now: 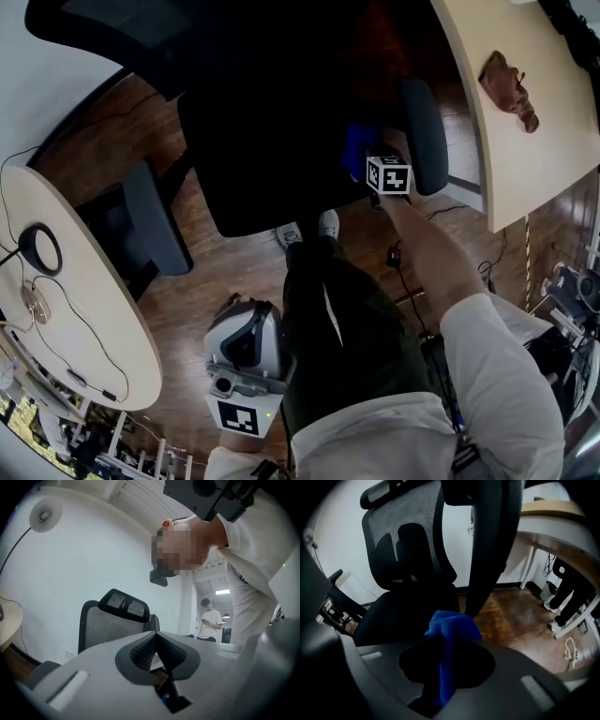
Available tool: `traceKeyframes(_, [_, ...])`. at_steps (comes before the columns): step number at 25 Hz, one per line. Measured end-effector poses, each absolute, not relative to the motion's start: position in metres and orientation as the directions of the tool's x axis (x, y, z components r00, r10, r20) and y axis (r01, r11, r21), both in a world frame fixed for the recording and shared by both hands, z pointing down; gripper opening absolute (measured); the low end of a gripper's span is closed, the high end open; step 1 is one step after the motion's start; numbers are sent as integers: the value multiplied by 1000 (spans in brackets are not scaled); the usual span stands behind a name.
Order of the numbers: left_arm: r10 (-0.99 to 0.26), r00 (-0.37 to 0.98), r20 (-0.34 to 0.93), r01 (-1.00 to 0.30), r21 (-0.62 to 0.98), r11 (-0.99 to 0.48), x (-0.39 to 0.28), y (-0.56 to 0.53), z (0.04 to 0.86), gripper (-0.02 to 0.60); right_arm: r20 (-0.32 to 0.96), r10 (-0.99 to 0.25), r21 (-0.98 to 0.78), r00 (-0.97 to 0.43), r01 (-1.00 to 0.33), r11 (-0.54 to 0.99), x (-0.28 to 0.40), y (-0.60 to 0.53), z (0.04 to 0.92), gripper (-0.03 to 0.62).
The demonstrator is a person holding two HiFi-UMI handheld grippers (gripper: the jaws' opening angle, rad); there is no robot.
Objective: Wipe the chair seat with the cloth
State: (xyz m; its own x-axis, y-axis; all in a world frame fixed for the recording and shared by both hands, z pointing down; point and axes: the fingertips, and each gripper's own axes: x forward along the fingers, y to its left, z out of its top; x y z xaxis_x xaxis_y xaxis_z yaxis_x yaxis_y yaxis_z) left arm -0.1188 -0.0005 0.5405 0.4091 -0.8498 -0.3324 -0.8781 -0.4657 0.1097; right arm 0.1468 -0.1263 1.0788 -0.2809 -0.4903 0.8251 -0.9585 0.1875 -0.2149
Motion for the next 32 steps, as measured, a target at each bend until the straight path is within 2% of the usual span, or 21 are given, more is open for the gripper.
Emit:
traceKeyframes(2, [-853, 403, -332, -882, 109, -459, -120, 1, 540, 55, 809, -498, -250, -313, -949, 190, 121, -125, 1075, 69])
traceKeyframes(5, [-856, 395, -333, -889, 99, -448, -125, 7, 536, 55, 767, -484, -343, -421, -907, 247, 36, -105, 1067, 69])
traceKeyframes(8, [-866, 374, -332, -900, 93, -425, -131, 13, 533, 55, 727, -424, -453, -540, -841, 296, -68, -61, 1061, 69])
traceKeyframes(12, [-882, 335, -332, -918, 95, -384, -145, 22, 536, 55, 709, -310, -523, -633, -767, 372, -187, 9, 1064, 69])
traceKeyframes(17, [-902, 292, -317, -936, 100, -338, -167, 39, 554, 55, 709, -241, -527, -663, -724, 445, -251, 54, 1087, 69])
traceKeyframes(22, [-913, 281, -295, -942, 100, -322, -181, 51, 566, 55, 749, -270, -453, -605, -764, 459, -200, 41, 1110, 69])
traceKeyframes(32, [-871, 360, -335, -902, 113, -417, -129, 25, 549, 55, 842, -418, -240, -340, -932, 273, 70, -24, 1121, 69])
